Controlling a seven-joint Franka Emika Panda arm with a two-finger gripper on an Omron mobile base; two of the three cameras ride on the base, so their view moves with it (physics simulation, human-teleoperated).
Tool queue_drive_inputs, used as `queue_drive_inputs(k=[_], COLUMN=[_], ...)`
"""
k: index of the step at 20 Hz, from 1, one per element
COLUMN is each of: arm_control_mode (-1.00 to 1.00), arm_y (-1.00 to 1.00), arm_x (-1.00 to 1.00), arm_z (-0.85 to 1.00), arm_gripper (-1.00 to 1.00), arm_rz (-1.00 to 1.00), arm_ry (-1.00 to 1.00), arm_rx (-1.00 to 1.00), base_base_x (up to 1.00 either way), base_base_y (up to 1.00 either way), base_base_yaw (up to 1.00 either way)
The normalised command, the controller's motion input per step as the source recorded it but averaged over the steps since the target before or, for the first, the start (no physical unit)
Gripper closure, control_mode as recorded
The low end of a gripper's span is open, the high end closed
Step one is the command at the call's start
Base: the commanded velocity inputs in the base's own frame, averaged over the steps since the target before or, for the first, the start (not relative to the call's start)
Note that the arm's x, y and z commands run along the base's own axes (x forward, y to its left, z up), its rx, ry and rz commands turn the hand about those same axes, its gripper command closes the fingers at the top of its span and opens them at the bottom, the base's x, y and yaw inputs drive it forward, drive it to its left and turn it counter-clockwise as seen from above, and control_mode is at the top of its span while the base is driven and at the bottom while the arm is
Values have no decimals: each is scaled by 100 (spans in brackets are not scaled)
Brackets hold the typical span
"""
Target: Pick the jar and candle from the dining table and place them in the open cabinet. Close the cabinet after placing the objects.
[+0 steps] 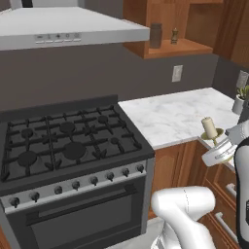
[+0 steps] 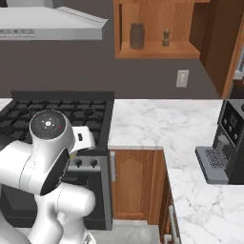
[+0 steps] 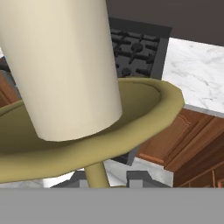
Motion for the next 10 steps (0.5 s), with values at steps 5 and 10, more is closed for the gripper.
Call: queue_drive_inputs(k=[5, 10], arm_control_mode=[100, 100], arm_y=[0, 0], arm_x=[0, 0], arm_z=[0, 0], arm_gripper=[100, 100], arm_rz=[0, 0], arm_ry=[0, 0], arm_rx=[0, 0], base_base_x=[38, 36], base_base_y=[-11, -13], base_base_yaw=[-17, -15])
